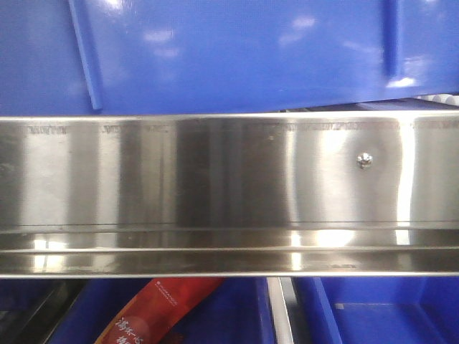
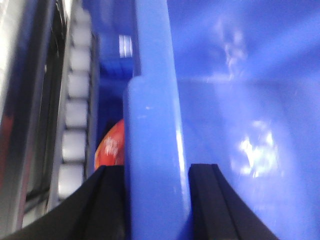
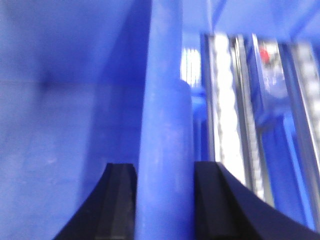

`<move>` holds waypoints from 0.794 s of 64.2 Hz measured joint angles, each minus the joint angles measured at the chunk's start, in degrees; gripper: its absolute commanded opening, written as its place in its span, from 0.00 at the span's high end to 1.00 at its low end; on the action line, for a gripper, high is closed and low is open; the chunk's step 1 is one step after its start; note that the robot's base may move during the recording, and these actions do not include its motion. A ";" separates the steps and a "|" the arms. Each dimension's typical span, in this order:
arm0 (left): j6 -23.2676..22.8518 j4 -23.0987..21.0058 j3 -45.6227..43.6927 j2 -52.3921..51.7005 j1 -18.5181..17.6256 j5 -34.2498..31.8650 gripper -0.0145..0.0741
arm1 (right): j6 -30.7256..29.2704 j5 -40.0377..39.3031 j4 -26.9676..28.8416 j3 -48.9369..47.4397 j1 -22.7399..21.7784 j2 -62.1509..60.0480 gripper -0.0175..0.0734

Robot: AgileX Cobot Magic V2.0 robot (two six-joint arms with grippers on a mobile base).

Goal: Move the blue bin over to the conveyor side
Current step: 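Lift the blue bin with both grippers and pull it off the rollers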

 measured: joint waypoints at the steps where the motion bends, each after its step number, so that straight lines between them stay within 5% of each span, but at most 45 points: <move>1: 0.00 0.32 -0.23 0.00 -0.18 0.09 0.86 | 0.13 0.17 0.00 0.00 0.00 -0.30 0.90; 19: -0.05 3.75 -7.67 -1.53 -3.14 4.04 0.86 | 1.60 0.84 -0.68 0.00 -0.10 -5.86 0.90; 51: -0.99 5.83 -10.91 -8.79 -3.35 8.50 0.86 | 2.83 1.62 2.33 0.00 -0.10 -13.03 0.90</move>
